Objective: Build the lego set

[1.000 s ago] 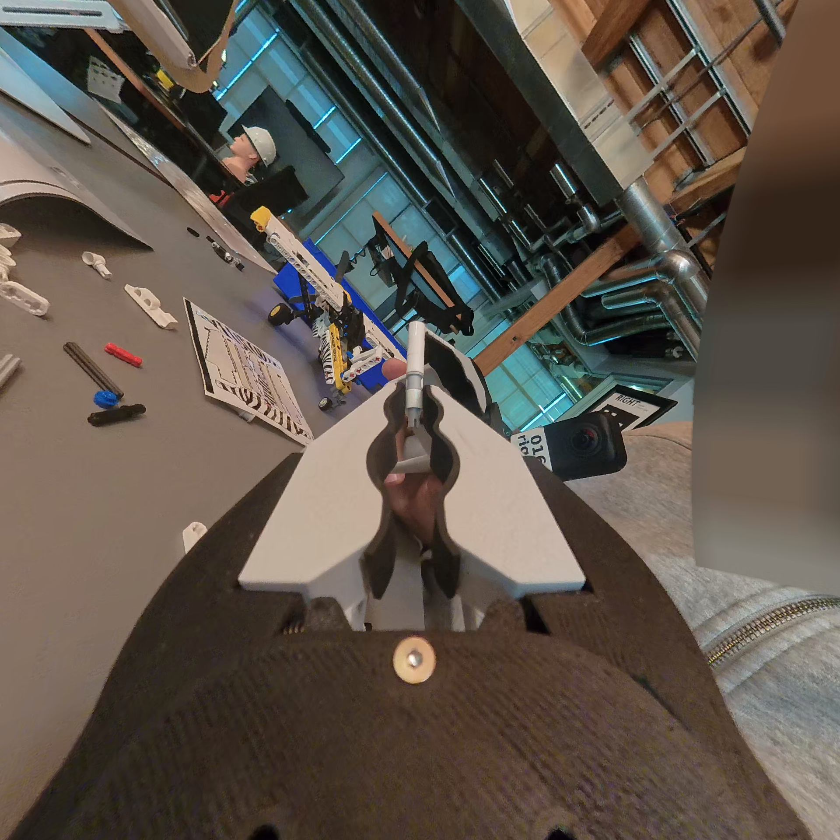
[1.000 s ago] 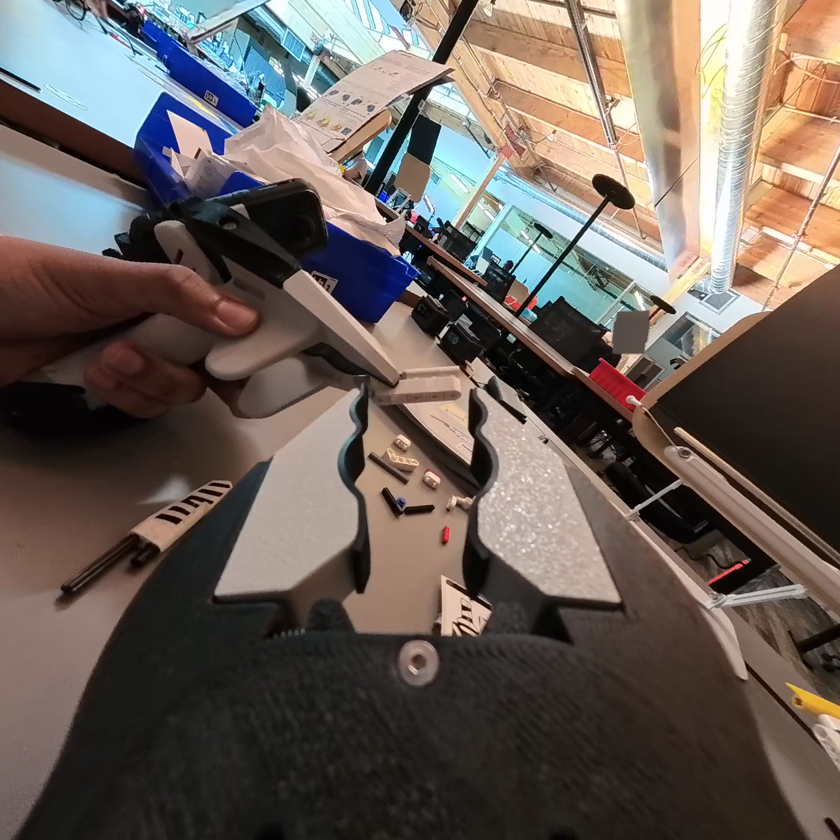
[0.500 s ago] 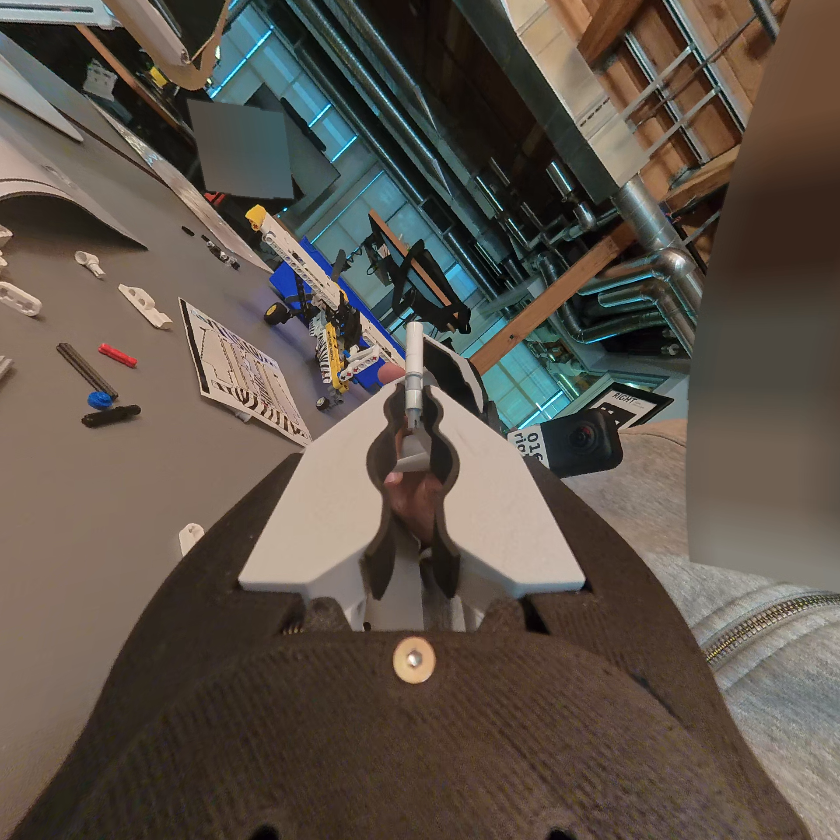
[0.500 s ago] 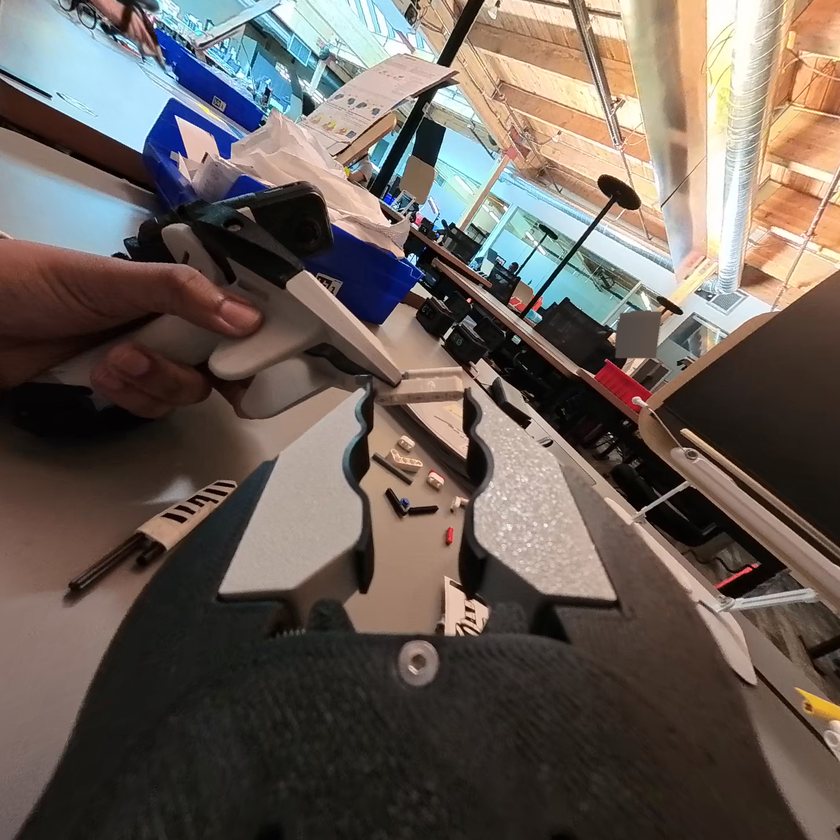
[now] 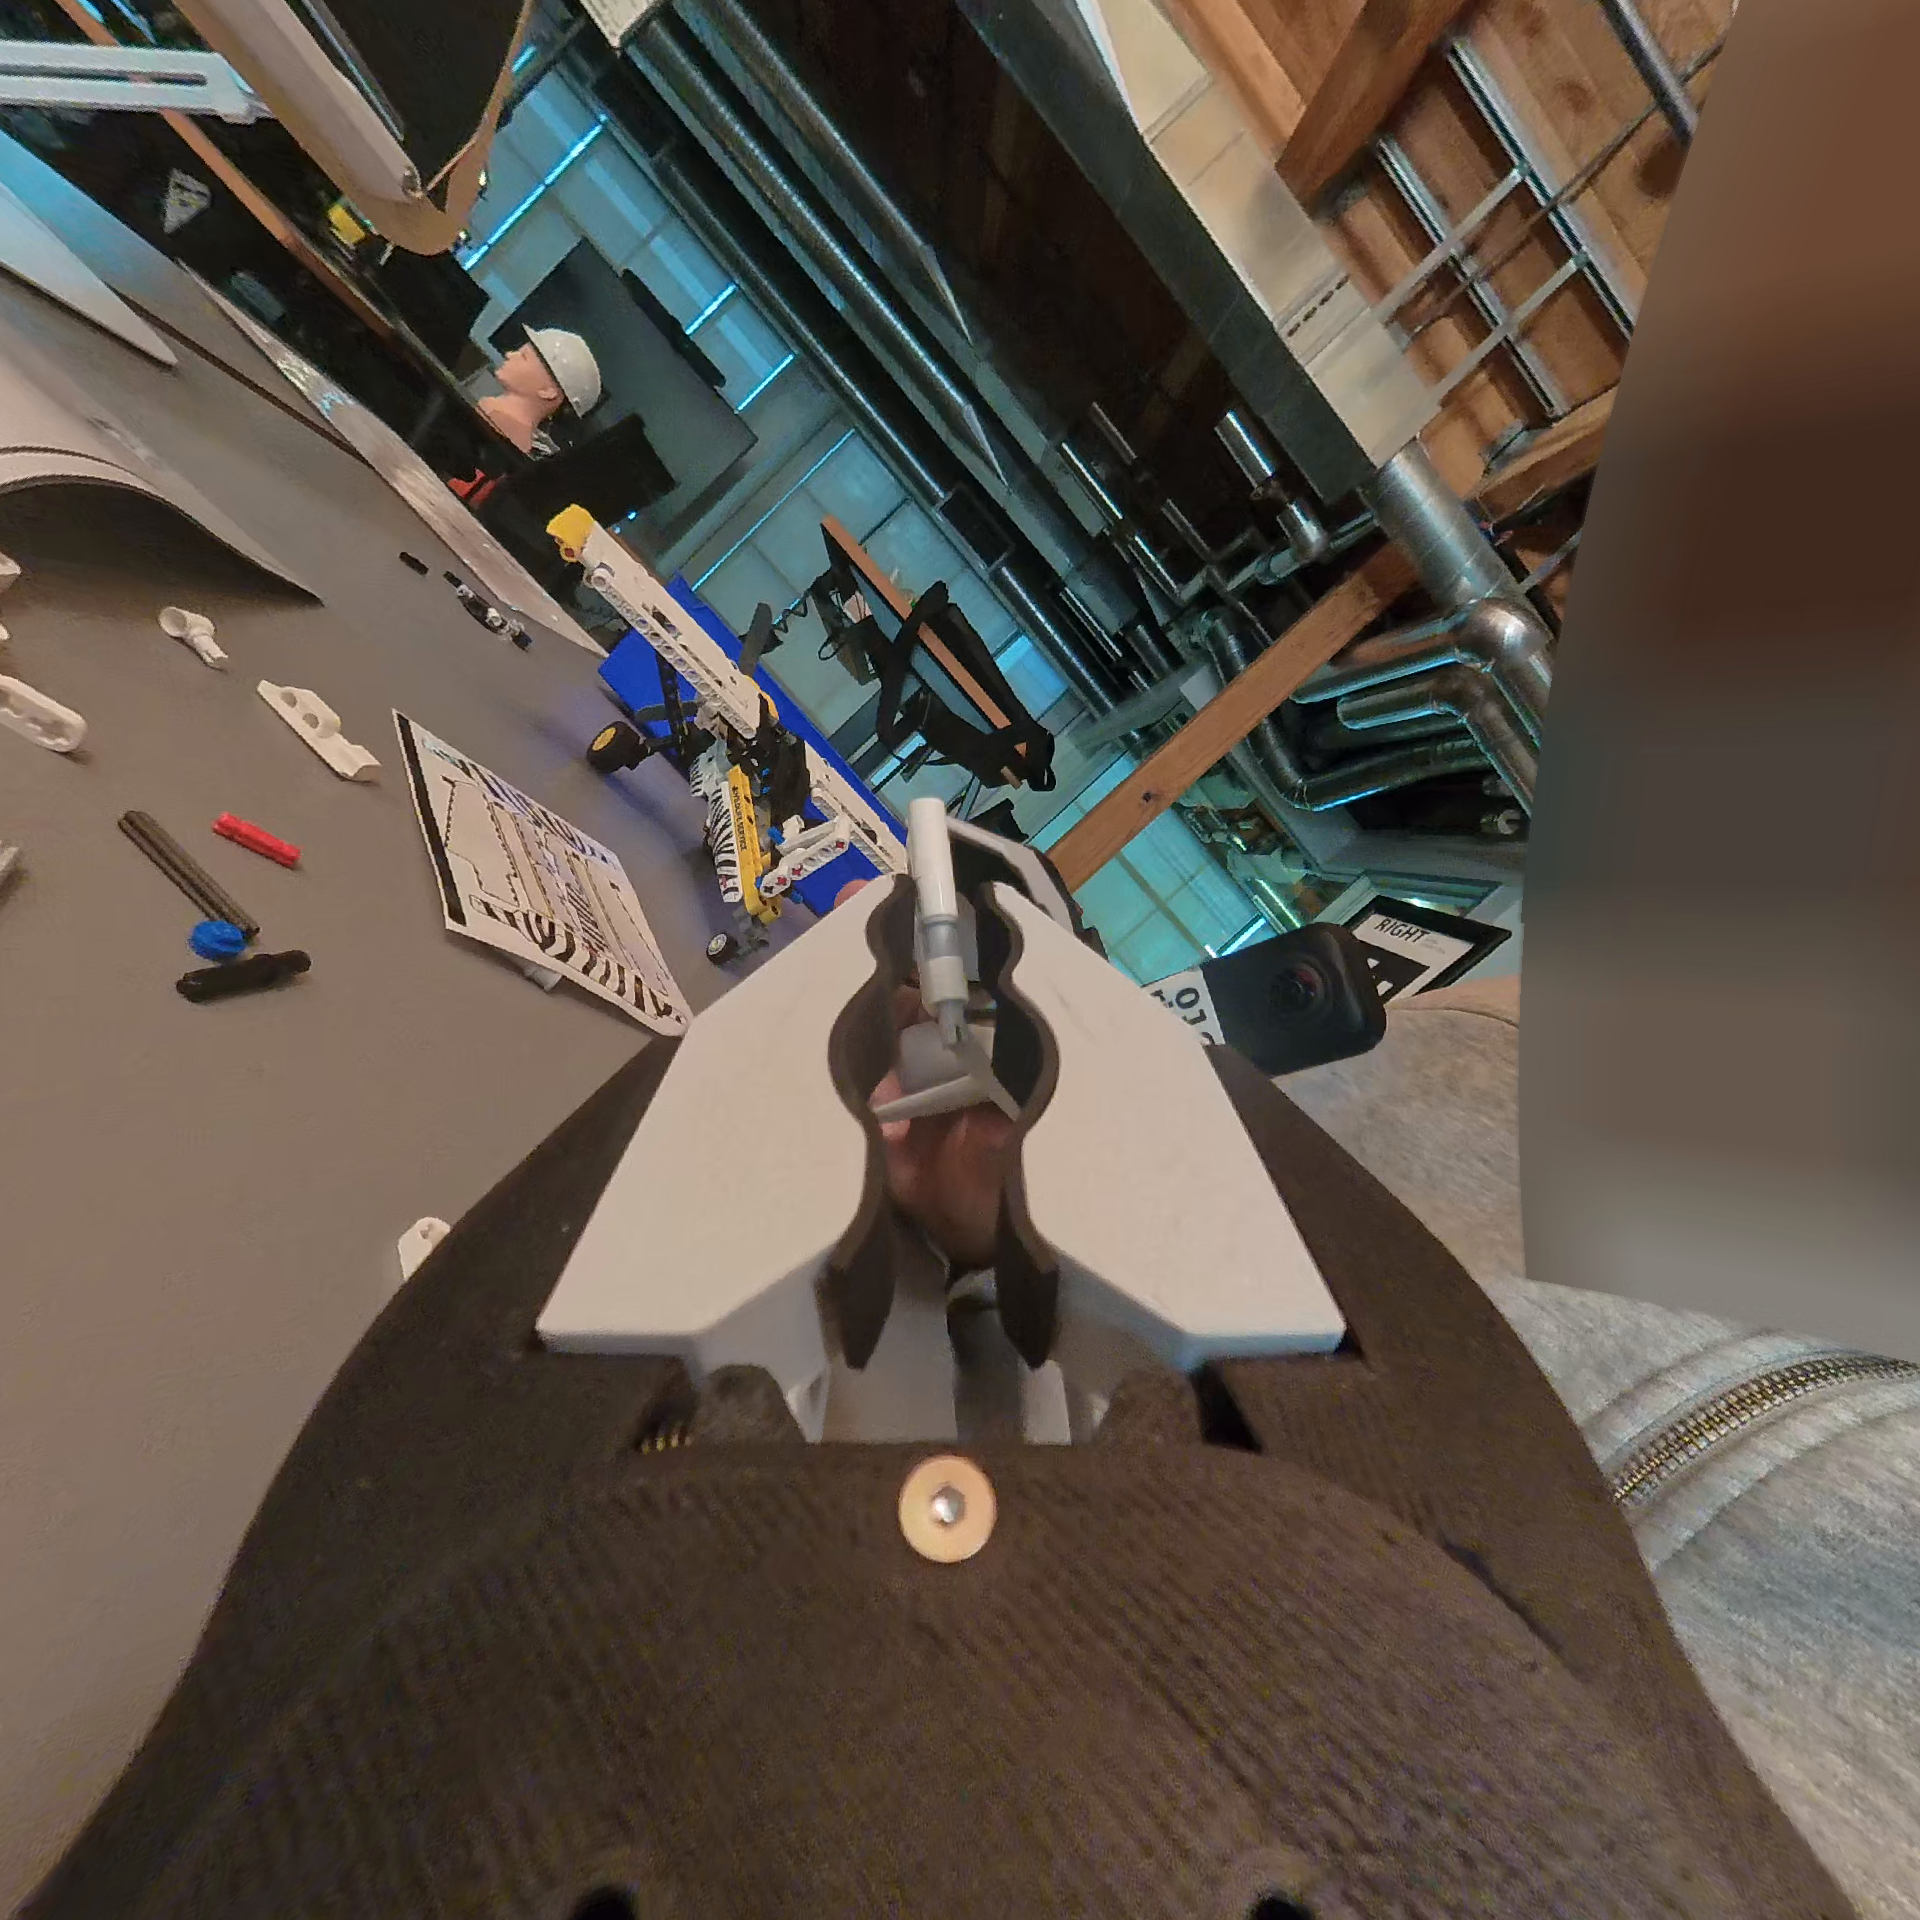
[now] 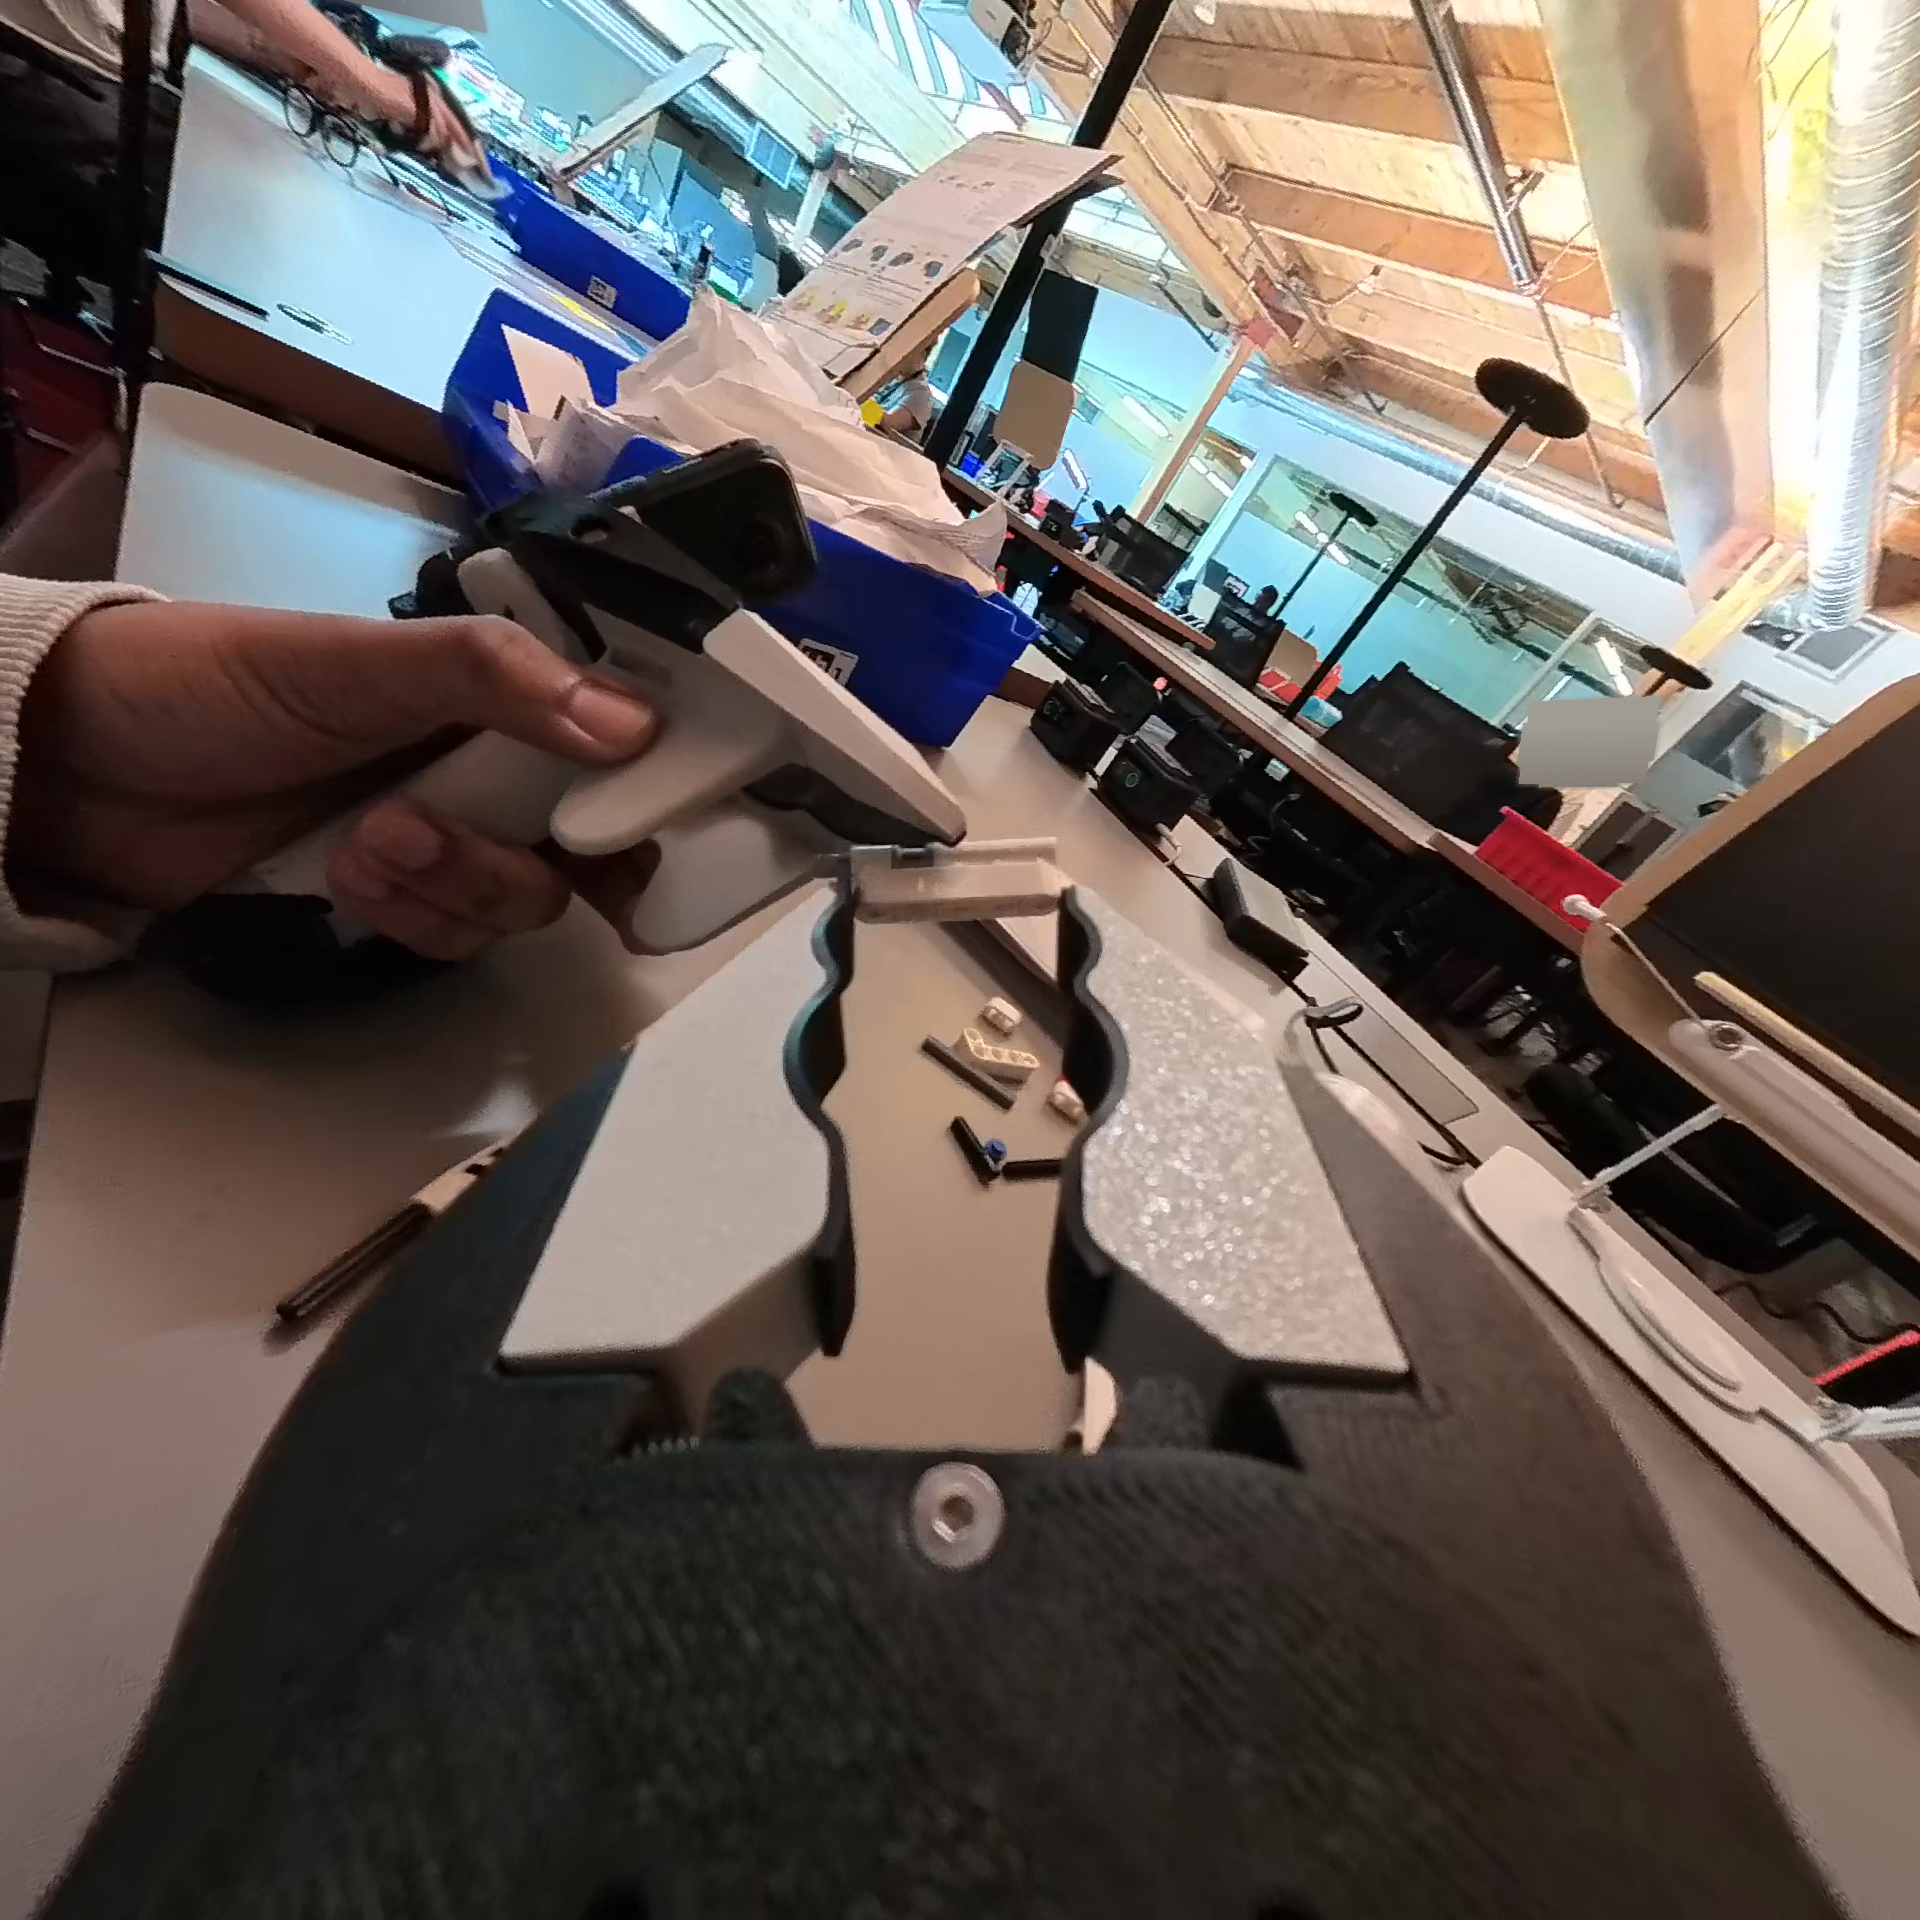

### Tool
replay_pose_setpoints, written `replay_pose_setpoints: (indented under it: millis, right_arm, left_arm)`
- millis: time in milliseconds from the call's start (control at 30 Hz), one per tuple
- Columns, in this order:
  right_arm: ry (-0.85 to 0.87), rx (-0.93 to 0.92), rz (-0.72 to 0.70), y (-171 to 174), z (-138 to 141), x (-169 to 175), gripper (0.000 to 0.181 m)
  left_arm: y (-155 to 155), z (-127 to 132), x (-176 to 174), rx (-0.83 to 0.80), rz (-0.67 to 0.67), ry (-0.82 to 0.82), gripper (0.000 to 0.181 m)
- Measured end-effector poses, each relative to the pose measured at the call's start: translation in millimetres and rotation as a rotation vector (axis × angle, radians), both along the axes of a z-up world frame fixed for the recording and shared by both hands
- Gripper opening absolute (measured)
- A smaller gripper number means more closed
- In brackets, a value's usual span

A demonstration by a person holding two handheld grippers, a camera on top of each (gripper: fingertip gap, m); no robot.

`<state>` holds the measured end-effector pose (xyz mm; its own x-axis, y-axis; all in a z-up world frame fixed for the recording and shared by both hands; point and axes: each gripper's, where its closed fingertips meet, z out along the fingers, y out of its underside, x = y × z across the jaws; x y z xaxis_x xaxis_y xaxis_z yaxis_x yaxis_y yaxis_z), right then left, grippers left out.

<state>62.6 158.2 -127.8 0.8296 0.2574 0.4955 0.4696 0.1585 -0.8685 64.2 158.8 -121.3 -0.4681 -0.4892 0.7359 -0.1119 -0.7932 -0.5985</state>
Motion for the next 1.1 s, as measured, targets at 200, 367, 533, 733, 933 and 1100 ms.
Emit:
replay_pose_setpoints:
  millis: [200, 367, 533, 733, 933, 1100]
  right_arm:
    - [0.012, -0.013, 0.053, -2.5, -1.7, -7.2, 0.038]
    - [-0.001, -0.013, 0.058, -2.6, -3.1, -9.3, 0.037]
    - [-0.003, -0.009, 0.059, -2.6, -2.9, -9.7, 0.037]
    - [-0.008, -0.006, 0.057, -2.4, -3.3, -9.9, 0.037]
    - [-0.018, -0.002, 0.053, -1.5, -4.1, -10.4, 0.038]
    - [-0.022, -0.004, 0.048, -0.5, -5.1, -10.0, 0.038]
  left_arm:
    - [0.9, 1.2, -0.6, -0.011, 0.001, -0.009, 0.009]
    - [1.4, 1.4, -0.5, -0.015, 0.001, -0.010, 0.008]
    - [0.8, 1.0, -0.3, -0.014, -0.002, -0.008, 0.008]
    - [0.3, 0.7, -0.1, -0.015, -0.007, -0.005, 0.006]
    - [1.3, 0.5, -0.4, -0.031, -0.014, -0.001, 0.006]
    - [2.5, 0.0, -0.5, -0.031, -0.007, 0.002, 0.005]
